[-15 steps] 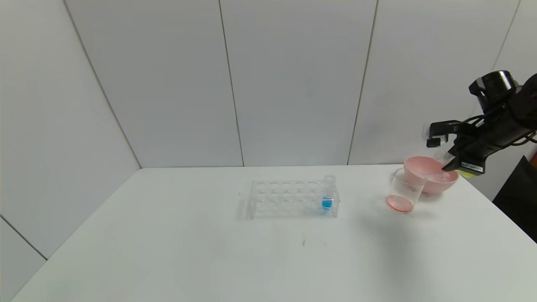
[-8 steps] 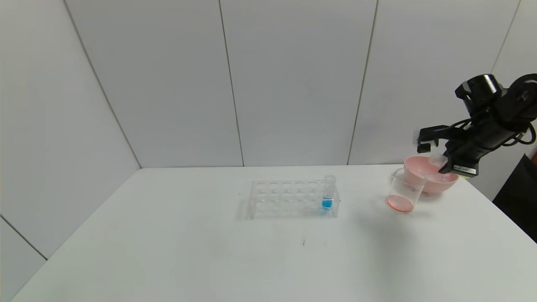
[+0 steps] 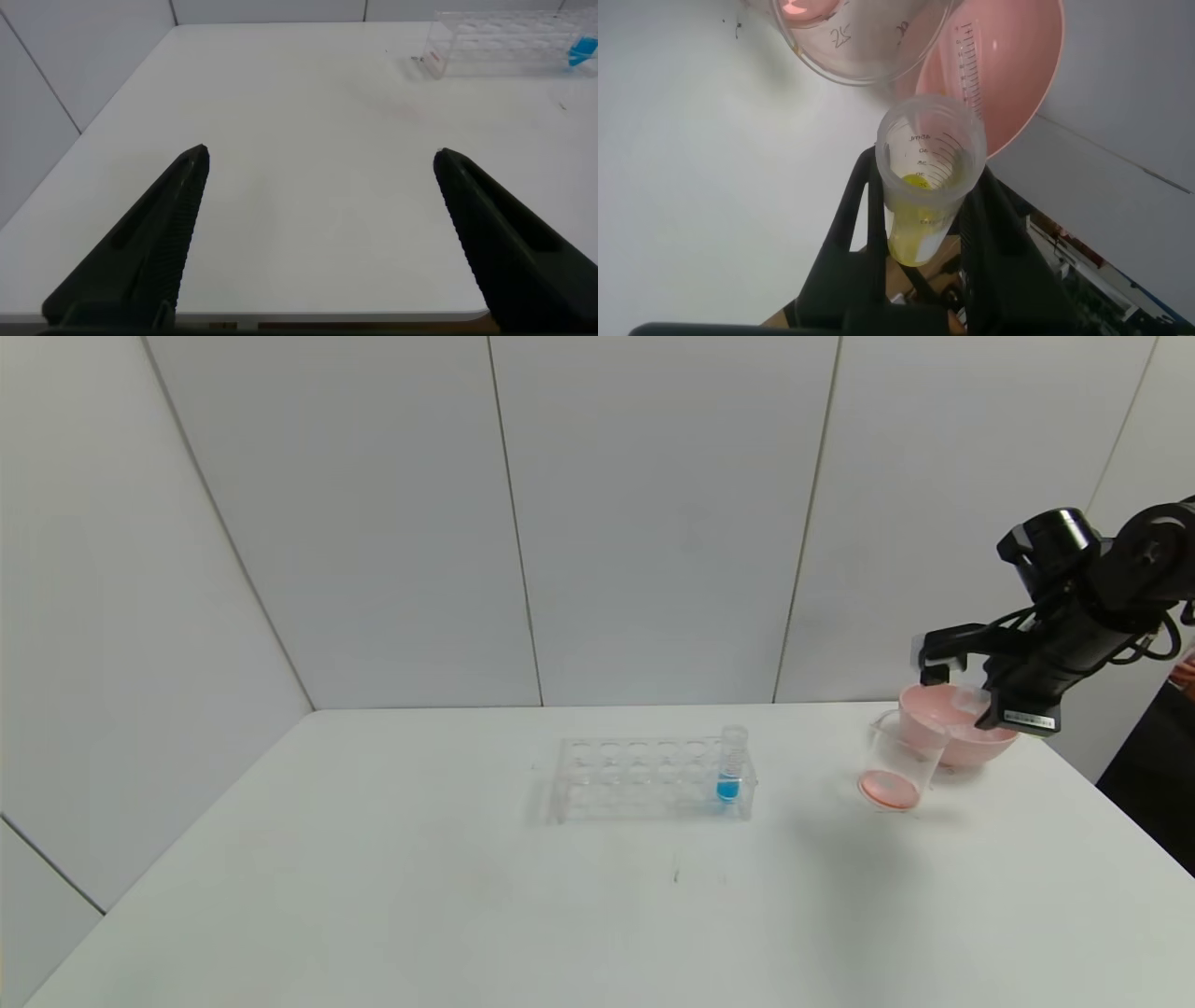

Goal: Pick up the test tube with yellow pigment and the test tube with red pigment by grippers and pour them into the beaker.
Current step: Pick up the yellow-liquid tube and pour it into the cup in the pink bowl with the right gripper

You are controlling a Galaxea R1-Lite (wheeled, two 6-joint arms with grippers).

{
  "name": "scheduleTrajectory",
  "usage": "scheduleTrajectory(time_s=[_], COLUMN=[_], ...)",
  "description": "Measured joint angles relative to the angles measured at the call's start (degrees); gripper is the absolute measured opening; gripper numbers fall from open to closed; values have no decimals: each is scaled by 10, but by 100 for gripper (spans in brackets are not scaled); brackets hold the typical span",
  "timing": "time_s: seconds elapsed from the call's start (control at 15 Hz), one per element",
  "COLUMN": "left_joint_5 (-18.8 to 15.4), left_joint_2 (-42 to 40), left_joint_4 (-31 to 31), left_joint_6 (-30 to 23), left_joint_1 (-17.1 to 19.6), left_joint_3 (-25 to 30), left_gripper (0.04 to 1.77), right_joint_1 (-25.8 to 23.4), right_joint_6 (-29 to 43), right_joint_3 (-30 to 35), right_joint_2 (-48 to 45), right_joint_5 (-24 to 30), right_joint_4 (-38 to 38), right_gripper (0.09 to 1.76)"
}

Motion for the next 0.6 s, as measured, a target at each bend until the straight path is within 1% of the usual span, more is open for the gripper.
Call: scheduleTrajectory(time_s=[0.33,0.47,0.6], left_joint_5=[0,0,0], left_joint_2=[0,0,0], left_joint_4=[0,0,0], left_joint_6=[0,0,0], left_joint_1=[0,0,0], left_joint_3=[0,0,0], left_gripper=[172,172,172], right_joint_1=[4,6,10], right_joint_6=[0,-1,-1], right_joint_3=[0,0,0], right_joint_2=[0,0,0], right_joint_5=[-11,-33,-39], right_joint_4=[0,-3,-4], right_gripper=[52,52,52])
